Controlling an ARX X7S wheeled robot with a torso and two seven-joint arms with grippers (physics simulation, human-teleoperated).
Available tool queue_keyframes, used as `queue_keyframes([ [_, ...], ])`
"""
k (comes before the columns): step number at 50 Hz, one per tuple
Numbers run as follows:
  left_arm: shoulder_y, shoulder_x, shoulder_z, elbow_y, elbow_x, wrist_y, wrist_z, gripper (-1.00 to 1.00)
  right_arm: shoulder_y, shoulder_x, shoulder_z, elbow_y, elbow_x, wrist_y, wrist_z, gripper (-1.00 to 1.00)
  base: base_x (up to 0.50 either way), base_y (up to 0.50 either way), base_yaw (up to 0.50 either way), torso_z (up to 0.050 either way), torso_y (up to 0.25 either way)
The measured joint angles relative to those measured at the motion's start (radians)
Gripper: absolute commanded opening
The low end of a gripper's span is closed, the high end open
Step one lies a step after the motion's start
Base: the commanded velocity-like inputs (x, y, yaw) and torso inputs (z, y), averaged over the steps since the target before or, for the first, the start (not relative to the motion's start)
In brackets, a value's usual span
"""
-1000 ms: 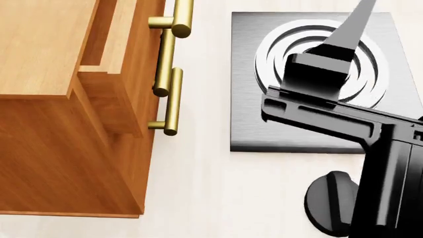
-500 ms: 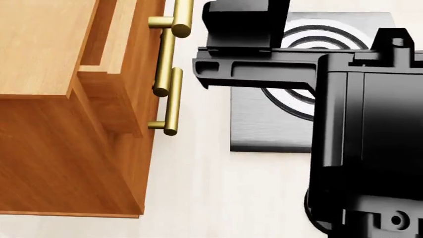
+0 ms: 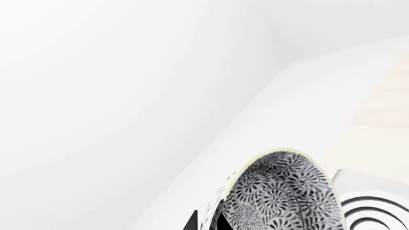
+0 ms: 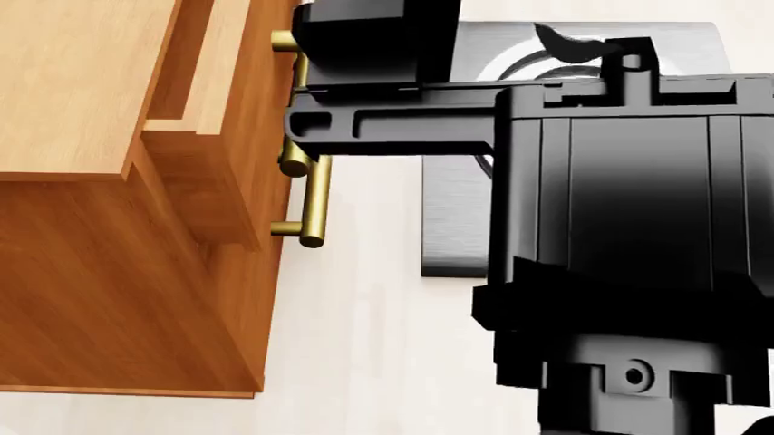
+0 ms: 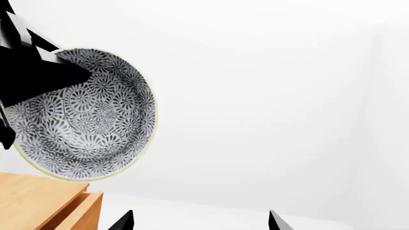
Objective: Pick the akita bowl on the wooden cabinet and place it on the plate.
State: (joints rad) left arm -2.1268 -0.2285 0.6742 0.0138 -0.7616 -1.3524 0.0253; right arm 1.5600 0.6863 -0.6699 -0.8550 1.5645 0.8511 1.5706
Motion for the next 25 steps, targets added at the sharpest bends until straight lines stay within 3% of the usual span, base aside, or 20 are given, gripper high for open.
queue_keyframes([
  [13, 0.052, -0.019, -0.018, 0.051, -0.021, 0.007, -0.021, -1.0, 0.051, -0.01, -0.031, 0.038, 0.019, 0.001, 0.0, 1.0, 0.0, 0.0, 0.0, 0.0, 0.0],
  [25, 0.102, -0.034, -0.018, 0.076, -0.031, 0.023, -0.038, -1.0, 0.197, 0.041, -0.228, 0.04, 0.033, -0.155, 0.0, 1.0, 0.0, 0.0, 0.0, 0.0, 0.001],
])
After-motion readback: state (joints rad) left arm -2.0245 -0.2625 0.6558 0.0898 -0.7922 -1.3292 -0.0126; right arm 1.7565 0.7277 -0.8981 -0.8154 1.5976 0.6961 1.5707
